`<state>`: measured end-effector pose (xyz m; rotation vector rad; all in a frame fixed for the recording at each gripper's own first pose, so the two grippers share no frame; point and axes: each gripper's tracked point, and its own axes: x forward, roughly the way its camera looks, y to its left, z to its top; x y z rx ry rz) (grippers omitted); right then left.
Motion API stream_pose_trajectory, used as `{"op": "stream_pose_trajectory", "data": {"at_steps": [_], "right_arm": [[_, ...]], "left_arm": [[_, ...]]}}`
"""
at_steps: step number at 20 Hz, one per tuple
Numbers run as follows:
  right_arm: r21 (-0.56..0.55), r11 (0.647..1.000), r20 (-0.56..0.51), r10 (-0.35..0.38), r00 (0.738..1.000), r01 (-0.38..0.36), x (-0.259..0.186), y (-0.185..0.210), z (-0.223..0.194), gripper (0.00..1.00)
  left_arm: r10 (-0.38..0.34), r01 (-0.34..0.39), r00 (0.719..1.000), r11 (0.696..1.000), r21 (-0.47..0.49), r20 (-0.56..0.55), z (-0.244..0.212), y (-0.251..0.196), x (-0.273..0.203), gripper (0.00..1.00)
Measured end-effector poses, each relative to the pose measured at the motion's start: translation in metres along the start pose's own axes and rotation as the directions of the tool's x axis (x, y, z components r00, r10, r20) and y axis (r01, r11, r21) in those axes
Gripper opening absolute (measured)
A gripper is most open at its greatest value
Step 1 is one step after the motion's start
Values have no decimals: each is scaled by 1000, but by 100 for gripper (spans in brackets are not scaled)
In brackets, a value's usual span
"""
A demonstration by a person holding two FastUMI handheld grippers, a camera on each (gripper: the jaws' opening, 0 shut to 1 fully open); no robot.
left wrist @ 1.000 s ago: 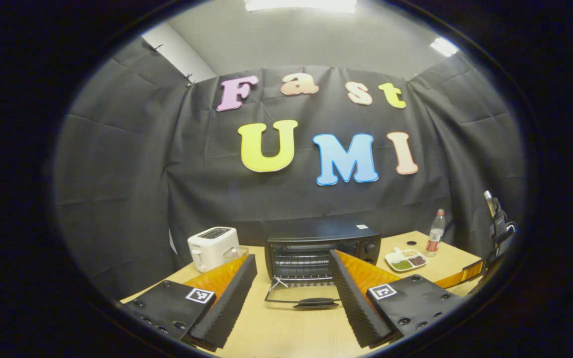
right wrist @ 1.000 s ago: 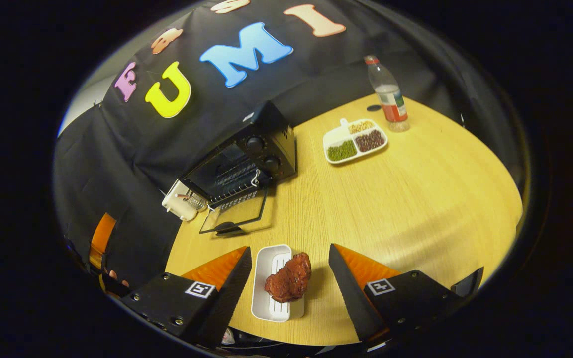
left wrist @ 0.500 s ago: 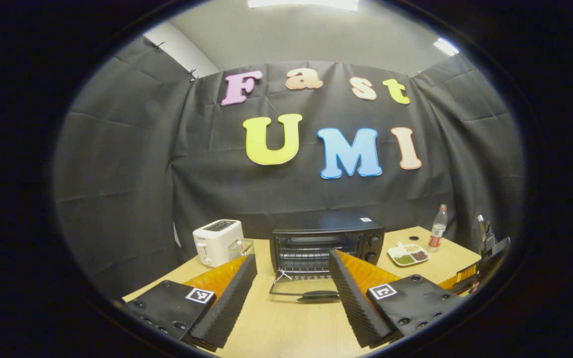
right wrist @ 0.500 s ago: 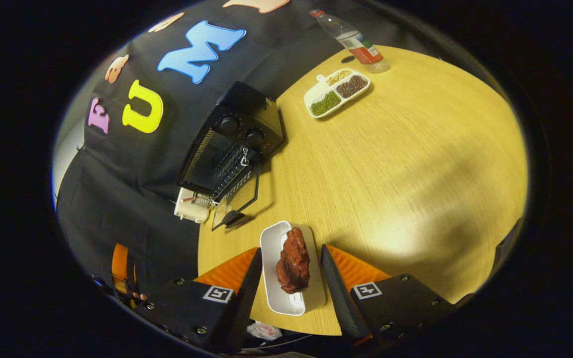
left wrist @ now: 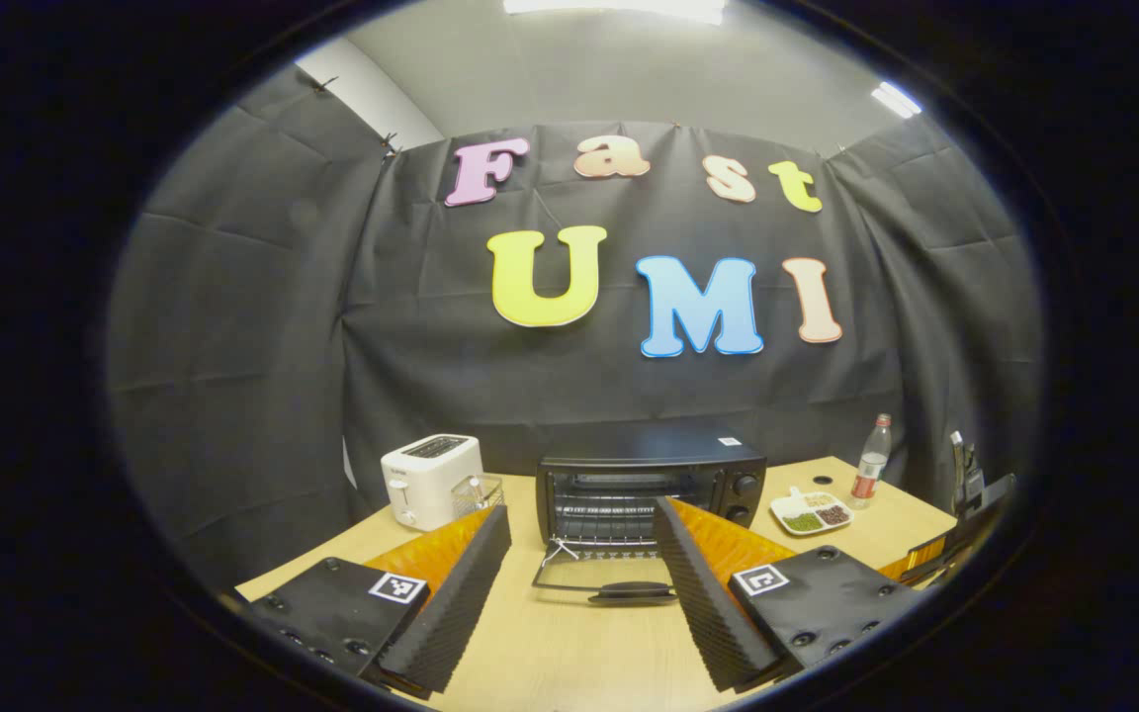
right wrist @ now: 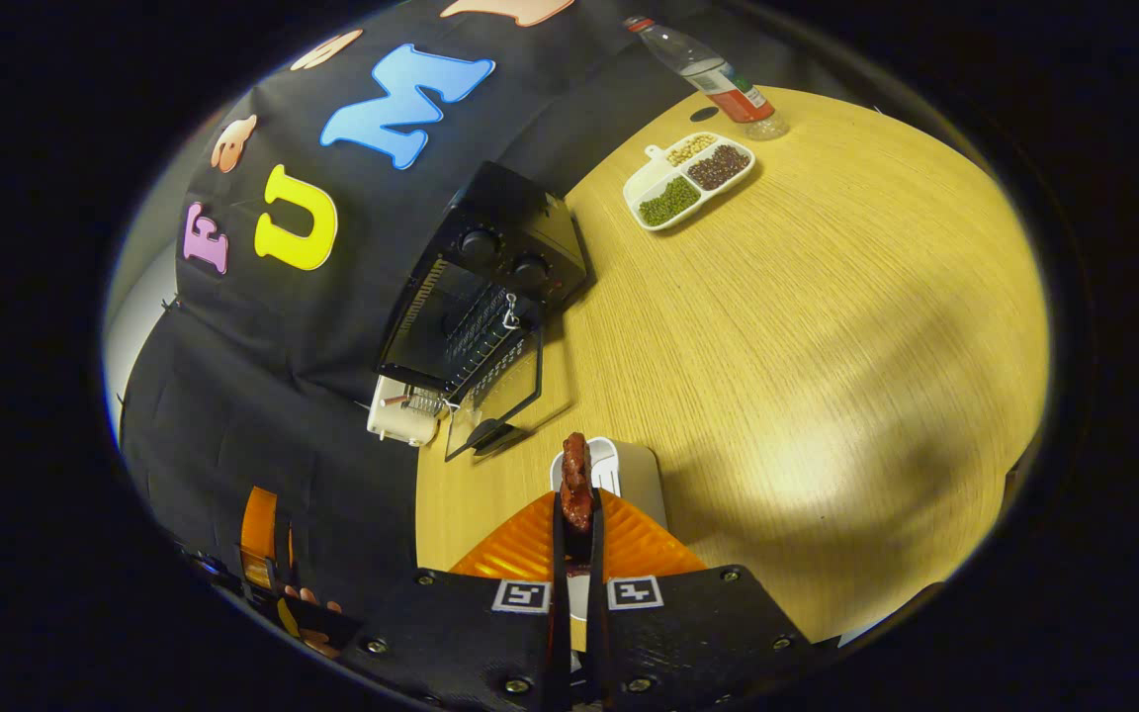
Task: Open the electric oven with the left hand, put the food in, and close the electric oven.
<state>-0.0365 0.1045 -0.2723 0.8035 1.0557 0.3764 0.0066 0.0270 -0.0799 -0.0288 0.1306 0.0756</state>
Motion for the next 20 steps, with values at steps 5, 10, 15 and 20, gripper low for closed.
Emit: {"op": "stream_pose_trajectory", "data": {"at_steps": [5, 10, 15, 20], "right_arm": [[-8, 997, 44, 75, 996, -75, -5, 50, 23, 7], [-16, 989, 100, 147, 984, -146, 15, 102, 43, 7], [-9, 988, 131, 156, 979, -156, 52, 128, 51, 7], [9, 982, 168, 185, 968, -189, 97, 154, 60, 7]], "left_arm": [[-4, 4, 1000, 1000, -19, 1, -2, 11, 12, 97], [-5, 5, 1000, 1000, -31, 10, 1, 29, 29, 97], [3, -2, 1000, 1000, -16, 29, 5, 58, 45, 100], [33, -32, 999, 999, -26, 26, 3, 97, 61, 97]]}}
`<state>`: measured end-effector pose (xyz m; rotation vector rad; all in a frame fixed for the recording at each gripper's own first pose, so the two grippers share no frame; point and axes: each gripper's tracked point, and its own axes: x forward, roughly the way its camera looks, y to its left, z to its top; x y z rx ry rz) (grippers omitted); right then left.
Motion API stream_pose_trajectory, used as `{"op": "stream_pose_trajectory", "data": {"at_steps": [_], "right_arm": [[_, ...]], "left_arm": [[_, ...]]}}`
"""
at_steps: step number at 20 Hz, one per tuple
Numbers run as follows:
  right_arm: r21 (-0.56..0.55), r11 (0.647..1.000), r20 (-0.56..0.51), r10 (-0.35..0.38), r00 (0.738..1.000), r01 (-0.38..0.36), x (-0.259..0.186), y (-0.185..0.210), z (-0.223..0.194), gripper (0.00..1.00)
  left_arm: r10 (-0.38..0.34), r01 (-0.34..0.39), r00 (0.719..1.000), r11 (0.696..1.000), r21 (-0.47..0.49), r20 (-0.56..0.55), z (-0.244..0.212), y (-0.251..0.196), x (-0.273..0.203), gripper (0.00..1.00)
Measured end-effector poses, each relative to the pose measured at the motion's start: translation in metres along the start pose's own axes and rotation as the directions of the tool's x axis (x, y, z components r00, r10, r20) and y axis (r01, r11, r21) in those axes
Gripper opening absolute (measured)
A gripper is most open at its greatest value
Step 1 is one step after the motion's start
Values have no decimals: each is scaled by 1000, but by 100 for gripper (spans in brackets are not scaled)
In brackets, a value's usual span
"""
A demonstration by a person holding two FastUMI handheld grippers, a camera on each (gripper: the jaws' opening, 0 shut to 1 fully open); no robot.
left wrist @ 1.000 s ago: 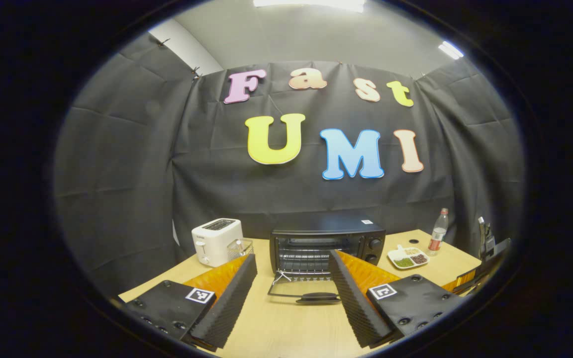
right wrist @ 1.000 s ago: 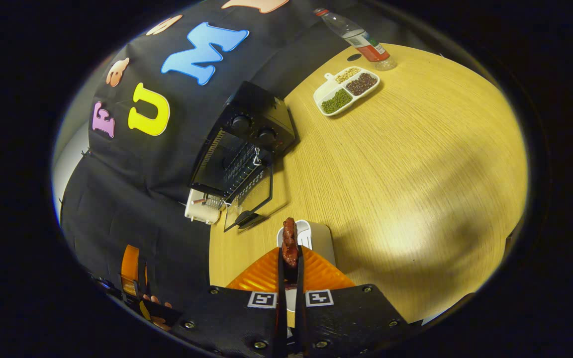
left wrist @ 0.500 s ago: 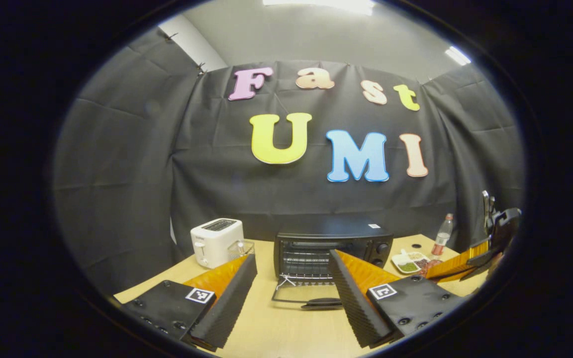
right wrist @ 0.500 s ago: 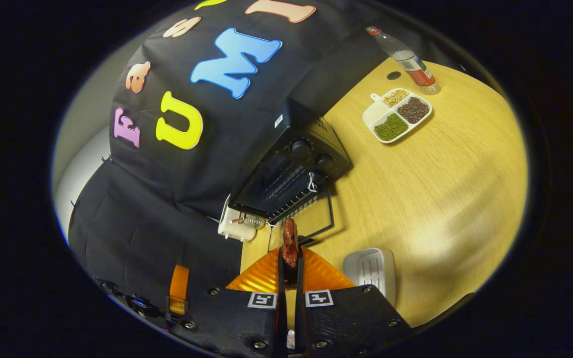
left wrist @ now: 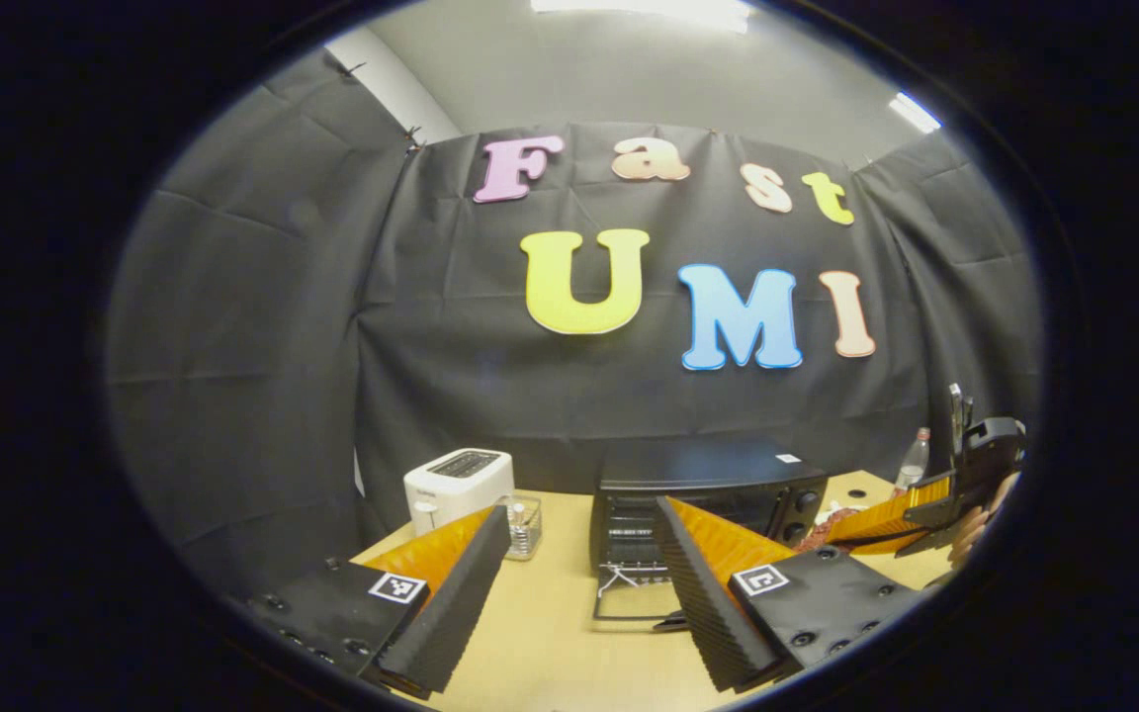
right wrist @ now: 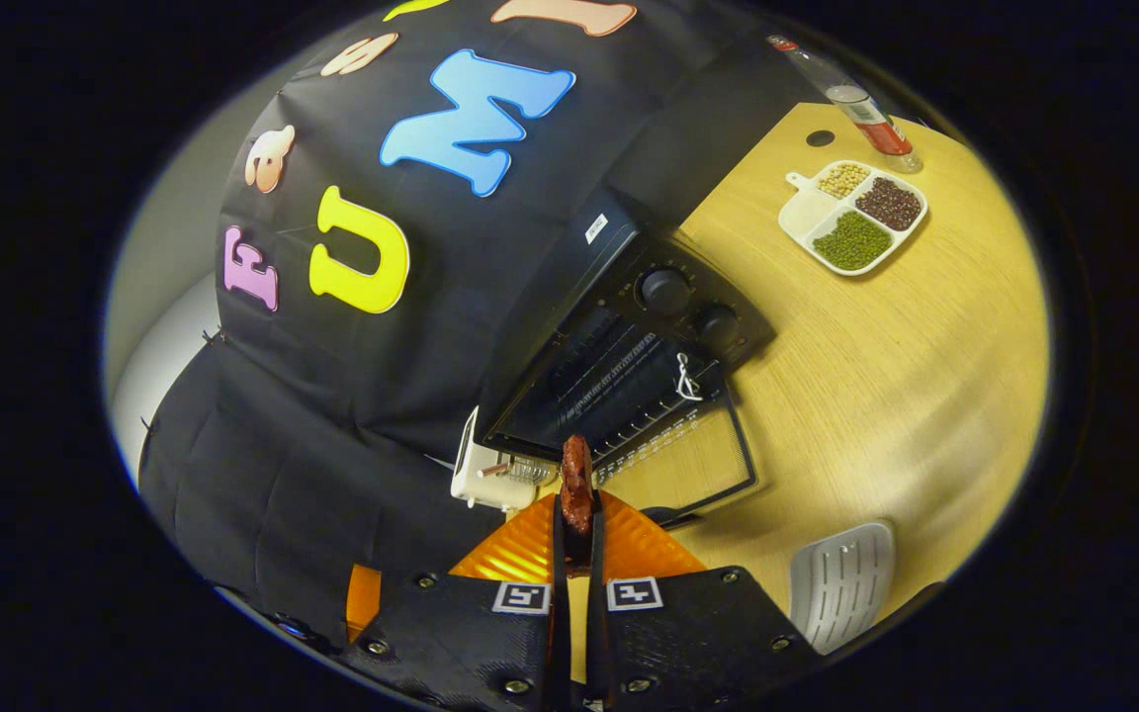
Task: Open the electric oven with the left hand, put the food in, and close the electric oven.
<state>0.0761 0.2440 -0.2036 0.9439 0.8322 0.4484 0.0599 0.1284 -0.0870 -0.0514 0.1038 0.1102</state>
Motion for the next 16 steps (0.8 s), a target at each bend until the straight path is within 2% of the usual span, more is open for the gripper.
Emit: {"op": "stream_pose_trajectory", "data": {"at_steps": [3, 5, 6, 8, 9, 16], "right_arm": [[-28, 1000, 38, -1, 999, 2, 27, 6, 3, 7], [-36, 999, 67, 3, 998, 0, 46, 8, 6, 7], [-33, 999, 81, 9, 997, -7, 54, 10, 8, 7], [-27, 1000, 96, 17, 995, -15, 72, 10, 9, 6], [-28, 1000, 104, 14, 995, -12, 81, 8, 10, 6], [19, 1000, 185, -8, 983, 4, 141, -3, 31, 6]], "left_arm": [[15, -15, 1000, 1000, 6, -6, -3, 18, 10, 97], [23, -23, 1000, 1000, 12, -7, -5, 27, 15, 100], [28, -28, 1000, 999, 18, -12, -5, 32, 16, 95], [35, -35, 999, 999, 21, -24, -8, 39, 18, 94], [38, -37, 999, 999, 19, -29, -11, 41, 20, 97], [73, -71, 995, 997, 34, -70, -25, 65, 23, 97]]}}
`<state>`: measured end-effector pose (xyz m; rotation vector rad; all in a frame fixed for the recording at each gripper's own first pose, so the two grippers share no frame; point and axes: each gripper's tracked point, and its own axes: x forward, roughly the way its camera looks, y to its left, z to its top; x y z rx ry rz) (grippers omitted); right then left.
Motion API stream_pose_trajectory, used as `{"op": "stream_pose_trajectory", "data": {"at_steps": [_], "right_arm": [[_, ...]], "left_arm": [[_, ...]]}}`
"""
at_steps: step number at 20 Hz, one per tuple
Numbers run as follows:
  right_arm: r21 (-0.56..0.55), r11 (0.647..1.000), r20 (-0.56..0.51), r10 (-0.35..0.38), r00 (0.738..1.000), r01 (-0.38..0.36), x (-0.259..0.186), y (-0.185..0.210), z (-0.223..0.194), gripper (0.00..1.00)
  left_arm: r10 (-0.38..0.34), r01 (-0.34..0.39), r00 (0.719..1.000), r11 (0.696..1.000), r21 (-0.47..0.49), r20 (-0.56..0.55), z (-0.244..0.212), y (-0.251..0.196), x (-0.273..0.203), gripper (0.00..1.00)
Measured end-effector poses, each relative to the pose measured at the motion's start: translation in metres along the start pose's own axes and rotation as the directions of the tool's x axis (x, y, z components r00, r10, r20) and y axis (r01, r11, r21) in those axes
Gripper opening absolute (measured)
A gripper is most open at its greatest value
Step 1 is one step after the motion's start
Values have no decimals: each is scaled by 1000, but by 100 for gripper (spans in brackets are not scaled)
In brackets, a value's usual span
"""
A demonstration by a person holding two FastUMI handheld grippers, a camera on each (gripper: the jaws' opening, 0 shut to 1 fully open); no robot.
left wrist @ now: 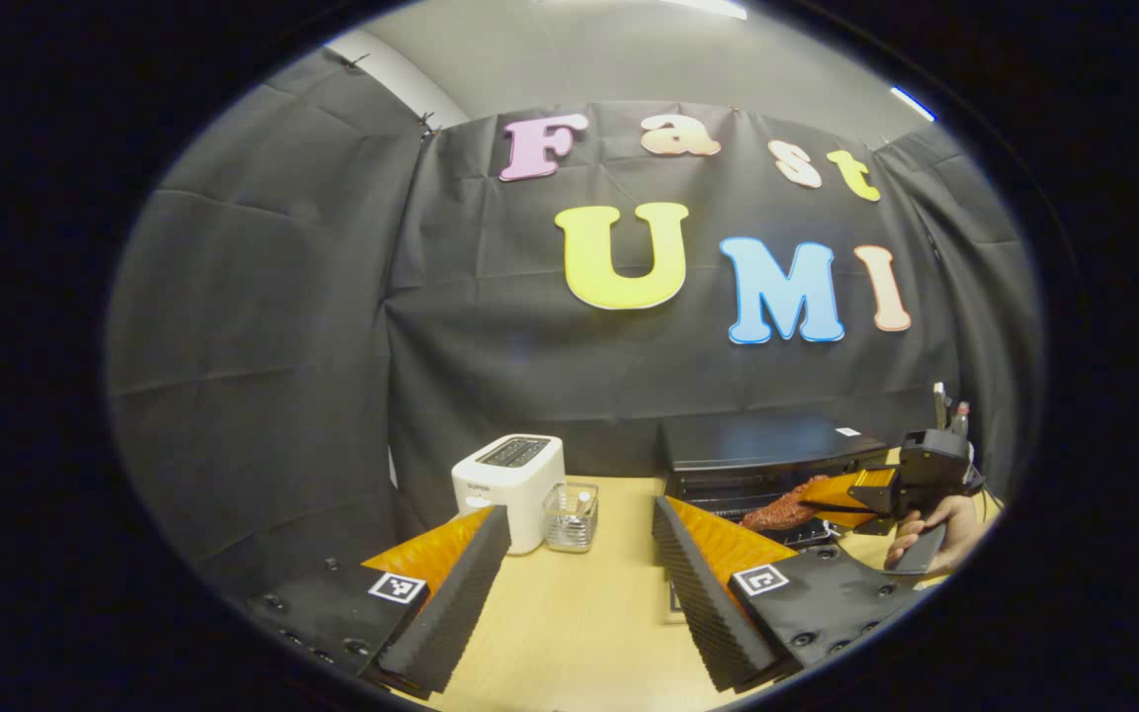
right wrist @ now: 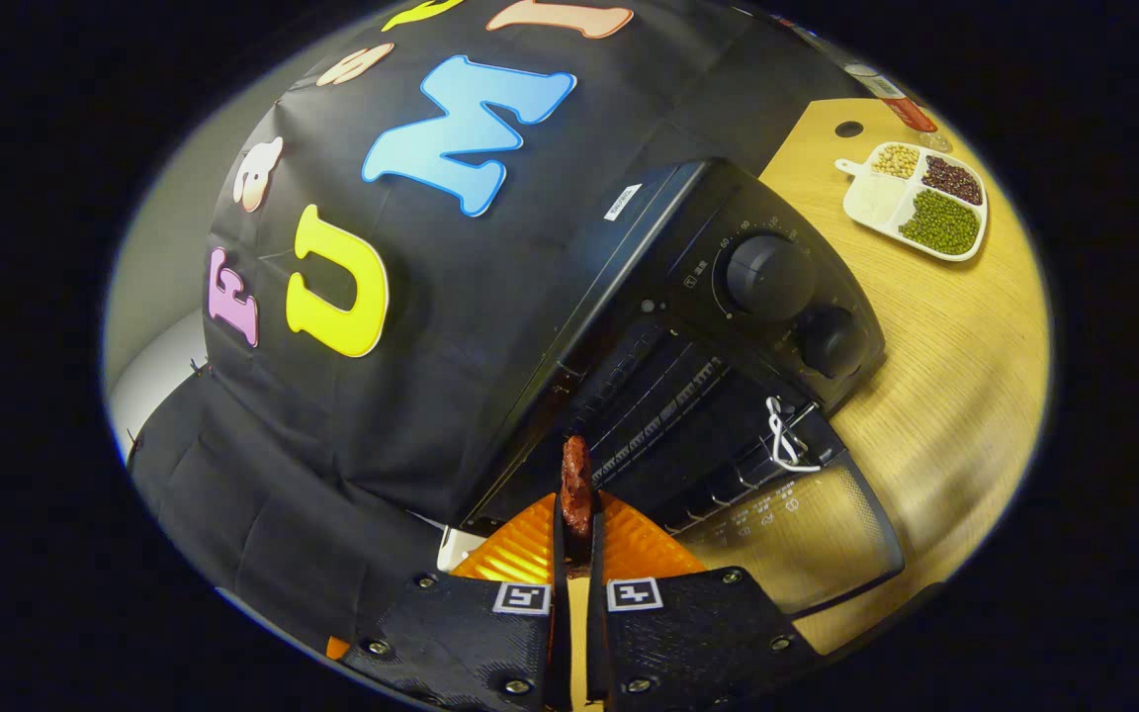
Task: Open the electric oven with the left hand, put the food in, and close the electric oven.
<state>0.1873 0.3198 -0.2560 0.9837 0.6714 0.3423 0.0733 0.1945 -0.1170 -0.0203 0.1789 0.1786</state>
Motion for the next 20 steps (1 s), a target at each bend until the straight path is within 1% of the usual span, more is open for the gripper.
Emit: {"op": "stream_pose_trajectory", "data": {"at_steps": [1, 2, 3, 5, 6, 9, 11, 12, 13, 14, 15, 16, 17, 18, 20], "right_arm": [[-2, 1000, 5, -3, 1000, 3, 7, -2, -1, 6], [-2, 1000, 7, -3, 1000, 3, 14, -3, -2, 6], [-3, 1000, 14, 1, 1000, -1, 20, -3, -4, 6], [-4, 1000, 23, -1, 1000, 1, 29, -5, -6, 6], [-4, 1000, 26, -5, 1000, 5, 34, -6, -9, 6], [-27, 999, 50, -17, 999, 19, 42, -9, -8, 6], [-65, 997, 61, -44, 997, 48, 43, -13, -9, 8], [-93, 993, 71, -70, 995, 76, 43, -17, -6, 11], [-127, 985, 80, -106, 991, 115, 43, -23, -5, 13], [-157, 977, 91, -131, 987, 144, 40, -29, 0, 21], [-180, 969, 104, -153, 983, 170, 37, -34, 6, 25], [-199, 963, 114, -161, 980, 182, 35, -35, 12, 33], [-213, 960, 119, -158, 980, 181, 34, -34, 15, 33], [-221, 957, 122, -163, 979, 187, 31, -33, 20, 55], [-264, 939, 154, -185, 971, 221, 18, -34, 32, 98]], "left_arm": [[5, -5, 1000, 1000, -2, -13, -4, 2, 0, 97], [10, -10, 1000, 1000, 0, -27, -9, 5, 0, 100], [17, -17, 999, 1000, 7, -35, -11, 7, 0, 97], [31, -31, 999, 999, 20, -36, -11, 13, 2, 100], [36, -36, 999, 999, 25, -32, -11, 14, 0, 97], [46, -45, 998, 998, 33, -40, -12, 16, 0, 97], [48, -47, 998, 998, 29, -43, -14, 16, 0, 97], [52, -51, 998, 998, 30, -39, -13, 16, 0, 100], [58, -57, 998, 998, 32, -32, -11, 16, 0, 100], [59, -58, 998, 998, 33, -26, -12, 15, 0, 100], [59, -58, 998, 998, 31, -24, -12, 14, 0, 100], [55, -54, 998, 998, 25, -27, -12, 10, 1, 100], [51, -50, 998, 999, 17, -32, -14, 7, 3, 100], [44, -44, 998, 999, 11, -36, -18, 4, 3, 100], [32, -32, 999, 999, 9, -32, -20, -4, 4, 100]]}}
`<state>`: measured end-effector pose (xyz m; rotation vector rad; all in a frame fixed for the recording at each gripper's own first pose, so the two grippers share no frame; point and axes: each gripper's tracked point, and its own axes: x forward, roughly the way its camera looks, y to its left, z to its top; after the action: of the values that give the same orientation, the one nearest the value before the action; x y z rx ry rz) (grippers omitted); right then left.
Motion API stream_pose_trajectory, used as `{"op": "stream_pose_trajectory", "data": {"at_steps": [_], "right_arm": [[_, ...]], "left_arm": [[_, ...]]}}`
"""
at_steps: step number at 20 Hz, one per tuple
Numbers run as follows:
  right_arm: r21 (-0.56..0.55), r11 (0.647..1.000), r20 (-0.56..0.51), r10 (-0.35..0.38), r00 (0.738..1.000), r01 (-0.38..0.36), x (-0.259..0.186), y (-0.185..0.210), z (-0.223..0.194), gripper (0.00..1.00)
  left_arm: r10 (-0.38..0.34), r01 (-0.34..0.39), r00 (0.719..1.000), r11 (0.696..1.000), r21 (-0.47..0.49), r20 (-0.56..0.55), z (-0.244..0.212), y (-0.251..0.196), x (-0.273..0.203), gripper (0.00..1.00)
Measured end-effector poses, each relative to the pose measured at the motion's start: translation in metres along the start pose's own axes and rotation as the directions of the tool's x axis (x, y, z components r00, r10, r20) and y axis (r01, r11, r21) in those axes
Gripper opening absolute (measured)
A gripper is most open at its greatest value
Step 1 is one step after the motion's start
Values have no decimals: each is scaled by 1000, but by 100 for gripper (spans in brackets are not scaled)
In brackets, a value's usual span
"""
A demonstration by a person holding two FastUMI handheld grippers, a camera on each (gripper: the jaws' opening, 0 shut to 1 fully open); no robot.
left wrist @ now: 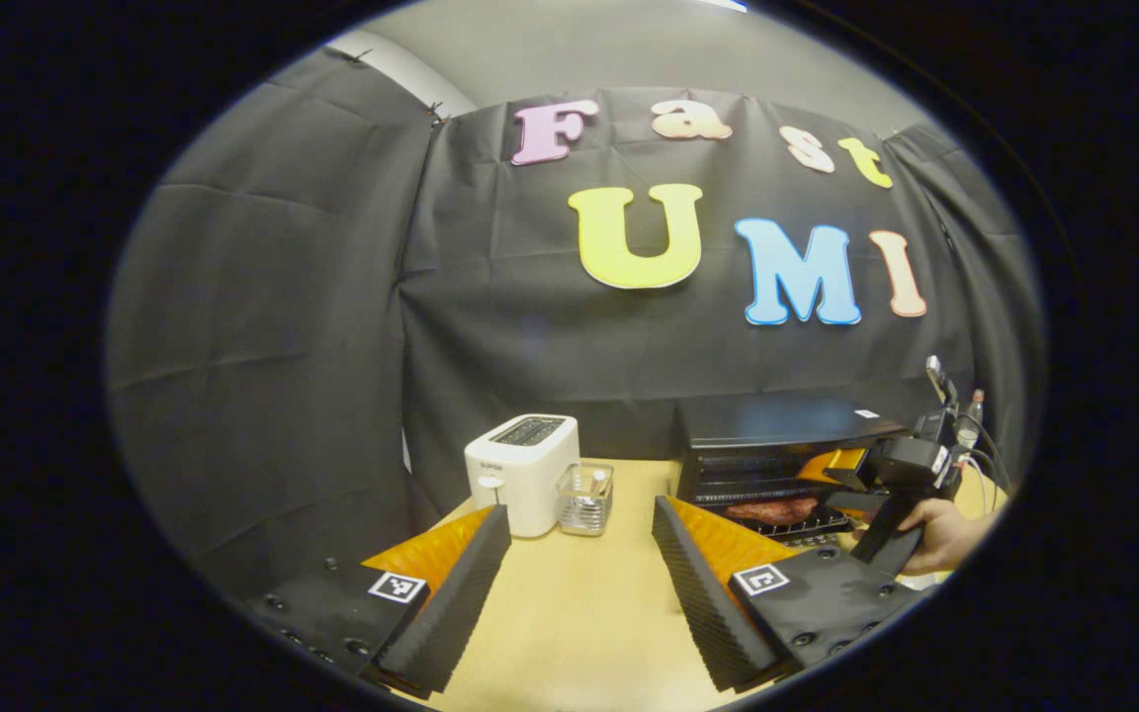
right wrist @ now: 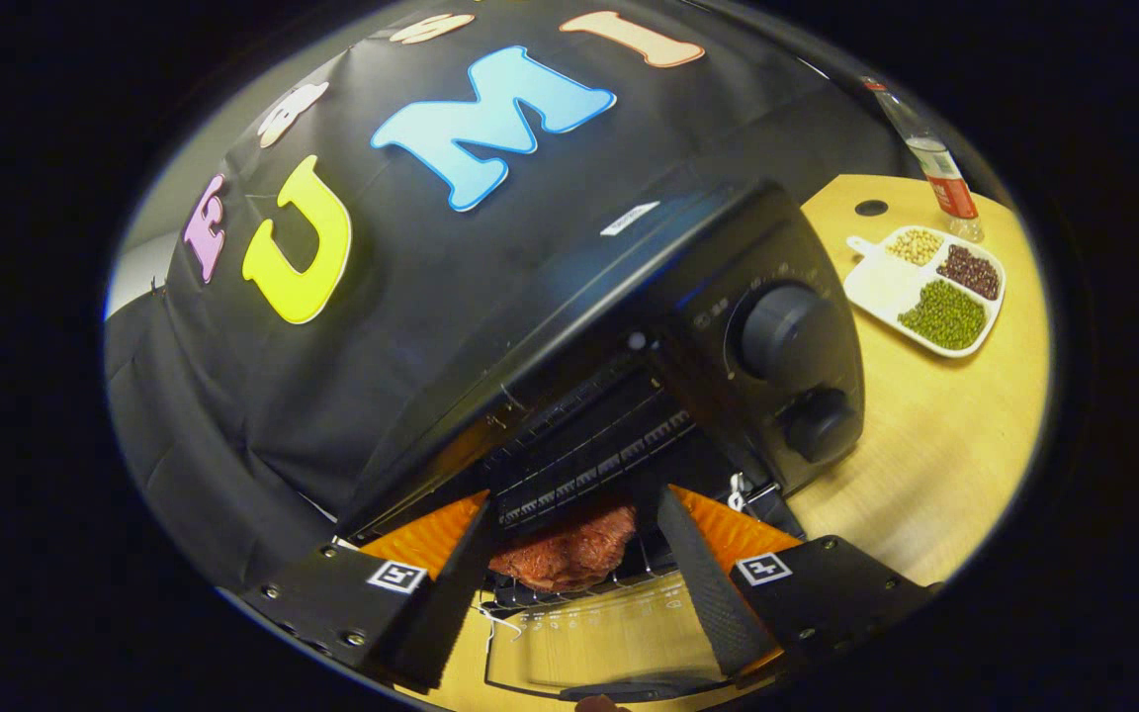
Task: Open the electric oven with the left hand, put the food in, and close the electric oven.
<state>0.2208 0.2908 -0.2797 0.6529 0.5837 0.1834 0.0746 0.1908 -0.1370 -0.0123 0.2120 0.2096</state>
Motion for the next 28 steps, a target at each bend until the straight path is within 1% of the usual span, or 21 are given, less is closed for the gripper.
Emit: {"op": "stream_pose_trajectory", "data": {"at_steps": [3, 4, 6, 7, 9, 10, 11, 12, 14, 17, 18, 21, 22, 25, 28], "right_arm": [[-93, 996, 23, 12, 1000, -10, -25, 3, 15, 97], [-122, 992, 21, 18, 1000, -15, -37, 3, 18, 97], [-173, 985, 16, 34, 999, -30, -58, 5, 22, 98], [-200, 979, 13, 44, 999, -41, -69, 6, 25, 98], [-267, 963, 38, 45, 998, -33, -91, 2, 35, 97], [-303, 953, 60, 49, 997, -28, -103, 1, 41, 98], [-341, 940, 85, 50, 995, -18, -115, 0, 48, 97], [-374, 927, 112, 49, 993, -3, -126, -3, 55, 97], [-412, 911, 163, 40, 986, 31, -151, -9, 68, 97], [-410, 909, 246, 37, 968, 70, -184, -14, 95, 98], [-408, 908, 270, 26, 963, 90, -195, -20, 103, 98], [-419, 896, 320, -7, 948, 148, -221, -38, 118, 97], [-424, 890, 332, -23, 943, 170, -229, -44, 121, 97], [-451, 863, 354, -61, 933, 227, -249, -61, 125, 98], [-471, 839, 371, -91, 924, 271, -266, -72, 127, 98]], "left_arm": [[-39, 39, 999, 999, 0, -1, -3, -19, 2, 100], [-57, 57, 998, 998, -4, -5, -6, -27, 5, 97], [-96, 96, 995, 995, -12, -19, -14, -45, 8, 100], [-115, 115, 993, 993, -15, -25, -17, -54, 10, 97], [-158, 157, 987, 987, -17, -34, -22, -73, 13, 97], [-183, 183, 982, 983, -18, -41, -26, -84, 13, 92], [-208, 208, 977, 978, -17, -53, -31, -96, 14, 95], [-235, 235, 969, 972, -17, -69, -39, -107, 14, 97], [-285, 284, 953, 958, -27, -106, -55, -131, 12, 97], [-342, 341, 926, 939, -31, -160, -84, -161, 8, 97], [-355, 356, 917, 934, -27, -181, -94, -169, 6, 100], [-396, 400, 885, 916, -34, -246, -128, -197, 0, 100], [-407, 412, 873, 910, -41, -269, -137, -203, -3, 97], [-425, 427, 841, 901, -74, -334, -162, -226, 0, 97], [-409, 411, 816, 907, -87, -407, -188, -238, 8, 100]]}}
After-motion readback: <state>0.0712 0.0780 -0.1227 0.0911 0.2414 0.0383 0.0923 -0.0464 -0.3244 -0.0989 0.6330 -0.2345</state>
